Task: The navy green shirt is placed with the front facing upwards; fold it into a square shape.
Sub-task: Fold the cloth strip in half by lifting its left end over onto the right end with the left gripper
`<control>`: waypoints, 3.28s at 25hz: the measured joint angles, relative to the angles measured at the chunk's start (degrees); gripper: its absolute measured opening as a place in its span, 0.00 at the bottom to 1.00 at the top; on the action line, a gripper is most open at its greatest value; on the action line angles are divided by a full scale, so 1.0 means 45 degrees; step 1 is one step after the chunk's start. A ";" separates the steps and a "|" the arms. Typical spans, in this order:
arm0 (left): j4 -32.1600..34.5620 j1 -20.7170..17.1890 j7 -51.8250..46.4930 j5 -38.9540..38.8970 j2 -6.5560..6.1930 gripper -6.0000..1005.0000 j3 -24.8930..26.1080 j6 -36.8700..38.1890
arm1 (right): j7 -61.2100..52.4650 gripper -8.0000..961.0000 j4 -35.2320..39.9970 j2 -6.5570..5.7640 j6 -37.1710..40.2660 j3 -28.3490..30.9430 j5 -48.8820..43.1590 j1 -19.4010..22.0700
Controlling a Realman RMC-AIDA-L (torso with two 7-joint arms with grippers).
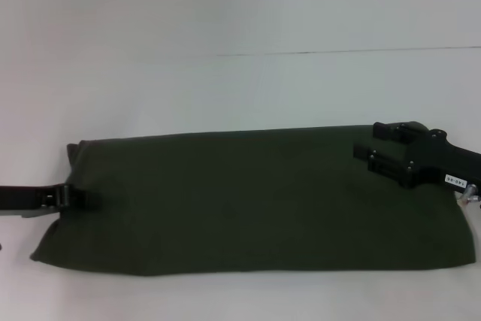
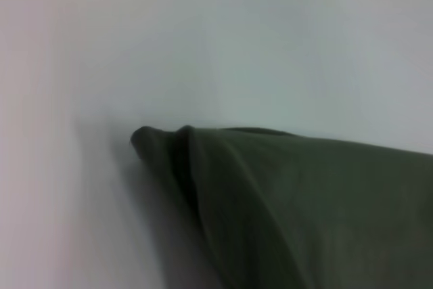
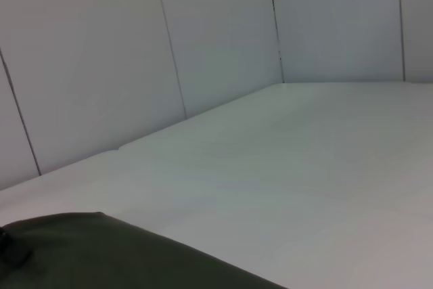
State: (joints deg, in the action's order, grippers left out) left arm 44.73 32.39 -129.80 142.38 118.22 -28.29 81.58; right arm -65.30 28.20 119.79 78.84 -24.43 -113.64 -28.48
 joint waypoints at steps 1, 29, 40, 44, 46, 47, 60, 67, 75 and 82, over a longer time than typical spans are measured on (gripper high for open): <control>0.0176 -0.0051 0.0001 -0.0029 0.0010 0.09 0.0009 0.0072 | 0.0001 0.64 0.0000 -0.0001 0.0004 -0.0001 0.0000 -0.0009; 0.2407 -0.0174 0.0352 -0.3904 0.0047 0.08 0.1063 0.3728 | 0.1538 0.64 -0.2820 0.0104 -0.1550 -0.1996 0.0067 -0.2021; 0.2260 0.0767 0.0231 -0.4335 0.1194 0.08 -0.0413 0.3232 | 0.2451 0.64 -0.4404 0.0158 -0.2689 -0.2135 0.0080 -0.2638; 0.1530 0.0965 0.0002 -0.4406 0.1229 0.08 -0.1671 0.2051 | 0.2527 0.64 -0.4466 0.0157 -0.2701 -0.2067 0.0090 -0.2573; 0.1204 0.1124 -0.0048 -0.4414 0.1238 0.08 -0.1909 0.1677 | 0.2529 0.64 -0.4462 0.0138 -0.2700 -0.2061 0.0090 -0.2455; 0.1051 0.1228 -0.0079 -0.4416 0.1244 0.08 -0.2055 0.1486 | 0.2530 0.64 -0.4423 0.0120 -0.2681 -0.2049 0.0090 -0.2366; -0.0128 0.2084 -0.0262 -0.5406 0.1354 0.08 -0.3814 0.0296 | 0.2462 0.64 -0.2814 0.0007 -0.1560 -0.1437 0.0942 -0.0481; -0.0014 0.1874 -0.0287 -0.6075 0.1339 0.08 -0.4478 0.0141 | 0.2592 0.64 -0.2630 0.0027 -0.1397 -0.1626 0.1435 -0.0282; -0.0176 0.1889 -0.0292 -0.6475 0.1391 0.08 -0.4629 -0.0064 | 0.2564 0.64 -0.2613 0.0029 -0.1353 -0.1488 0.1592 0.0116; -0.0466 0.1833 -0.0209 -0.7757 0.1389 0.08 -0.5751 -0.0621 | 0.2605 0.64 -0.2546 -0.0003 -0.1351 -0.1217 0.1603 0.0377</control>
State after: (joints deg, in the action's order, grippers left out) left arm 42.63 40.64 -130.74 107.47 124.46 -54.17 78.78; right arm -53.58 16.74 119.78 72.76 -29.90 -106.43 -26.78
